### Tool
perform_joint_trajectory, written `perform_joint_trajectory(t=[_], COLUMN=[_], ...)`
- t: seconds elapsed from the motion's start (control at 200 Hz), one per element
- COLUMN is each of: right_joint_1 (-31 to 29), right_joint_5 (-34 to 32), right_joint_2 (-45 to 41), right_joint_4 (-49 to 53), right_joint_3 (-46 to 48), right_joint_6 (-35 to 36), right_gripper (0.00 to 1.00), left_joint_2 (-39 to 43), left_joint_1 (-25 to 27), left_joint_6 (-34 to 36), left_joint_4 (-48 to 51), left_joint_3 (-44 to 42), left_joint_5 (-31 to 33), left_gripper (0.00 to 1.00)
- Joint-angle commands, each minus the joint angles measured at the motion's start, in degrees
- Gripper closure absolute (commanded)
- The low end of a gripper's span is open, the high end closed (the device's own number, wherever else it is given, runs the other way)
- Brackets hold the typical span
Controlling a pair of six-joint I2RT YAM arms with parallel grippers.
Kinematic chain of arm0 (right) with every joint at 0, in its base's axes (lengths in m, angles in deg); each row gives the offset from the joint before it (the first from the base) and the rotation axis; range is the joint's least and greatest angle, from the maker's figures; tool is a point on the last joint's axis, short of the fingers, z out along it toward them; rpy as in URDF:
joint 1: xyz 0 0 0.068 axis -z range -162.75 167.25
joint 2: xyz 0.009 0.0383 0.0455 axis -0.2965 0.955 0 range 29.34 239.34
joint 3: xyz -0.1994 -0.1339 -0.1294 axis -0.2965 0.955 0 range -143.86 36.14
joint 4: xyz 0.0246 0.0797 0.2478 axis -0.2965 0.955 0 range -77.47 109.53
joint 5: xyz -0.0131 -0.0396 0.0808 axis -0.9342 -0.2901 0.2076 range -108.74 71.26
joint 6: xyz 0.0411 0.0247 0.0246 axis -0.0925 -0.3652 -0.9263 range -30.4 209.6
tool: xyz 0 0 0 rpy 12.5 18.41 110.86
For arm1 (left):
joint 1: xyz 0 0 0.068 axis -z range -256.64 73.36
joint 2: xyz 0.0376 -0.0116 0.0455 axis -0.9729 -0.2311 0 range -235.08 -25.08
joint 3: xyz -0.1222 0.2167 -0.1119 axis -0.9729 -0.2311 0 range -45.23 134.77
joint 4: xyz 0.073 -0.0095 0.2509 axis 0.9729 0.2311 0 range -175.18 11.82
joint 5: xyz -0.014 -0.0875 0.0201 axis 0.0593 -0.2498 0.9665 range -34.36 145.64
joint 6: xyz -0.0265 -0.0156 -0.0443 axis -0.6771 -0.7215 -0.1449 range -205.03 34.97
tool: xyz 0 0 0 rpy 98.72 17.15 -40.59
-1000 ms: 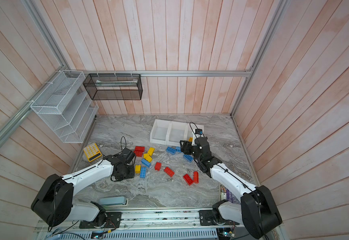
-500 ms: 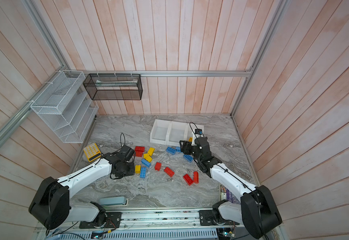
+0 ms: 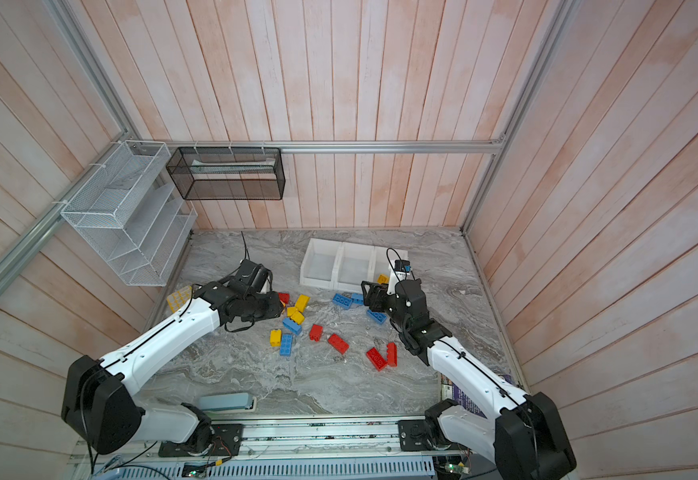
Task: Sort the legos into containers by color
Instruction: 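Grasp a yellow brick beside the blue bricks with the left gripper, then carry the yellow brick over the white bin and open the left gripper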
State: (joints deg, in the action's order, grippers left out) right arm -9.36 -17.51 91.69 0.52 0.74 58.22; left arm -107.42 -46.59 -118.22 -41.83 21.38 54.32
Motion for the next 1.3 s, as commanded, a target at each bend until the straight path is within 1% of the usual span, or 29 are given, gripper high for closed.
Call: perform_joint_trajectory(t=[0.0, 0.19, 0.375, 0.635, 0.875, 1.08, 1.295], right_joint_1=[-0.45, -0.59, -0.68, -0.73, -0.86, -0.83, -0.86], right_joint_5=[-2.34, -4.42, -6.97, -9.23, -11.23, -11.86, -11.81], right_joint_2=[-2.16, -4.38, -7.5, -11.67, -15.32, -18.77, -18.99], right_joint_4=[-0.82, -1.66, -3.1, -3.49, -3.19, -3.78, -3.38], right_joint_3=[0.86, 2.53, 5.18, 6.61, 7.43, 8.54, 8.29], right_joint_6=[-0.66, -1.84, -3.24, -3.68, -3.5, -3.6, -3.6], right_gripper=[0.3, 0.3, 0.31, 0.31, 0.31, 0.31, 0.31], left_joint_2=[-4.46, -14.1, -22.11, -33.2, -45.09, -50.54, -55.22], left_joint_1=[1.64, 5.38, 7.52, 9.68, 11.53, 12.04, 12.22], left_joint_6=[1.9, 3.7, 4.54, 4.6, 5.26, 4.2, 4.19], left_joint_4=[-4.92, -5.69, -7.8, -15.2, -15.47, -18.1, -20.78], left_joint_3=[5.02, 15.19, 23.4, 33.55, 47.95, 53.49, 58.24], left_joint_5=[-2.81, -3.49, -4.99, -10.31, -13.27, -15.57, -19.09], left_gripper=[0.65, 0.65, 0.65, 0.65, 0.65, 0.65, 0.64])
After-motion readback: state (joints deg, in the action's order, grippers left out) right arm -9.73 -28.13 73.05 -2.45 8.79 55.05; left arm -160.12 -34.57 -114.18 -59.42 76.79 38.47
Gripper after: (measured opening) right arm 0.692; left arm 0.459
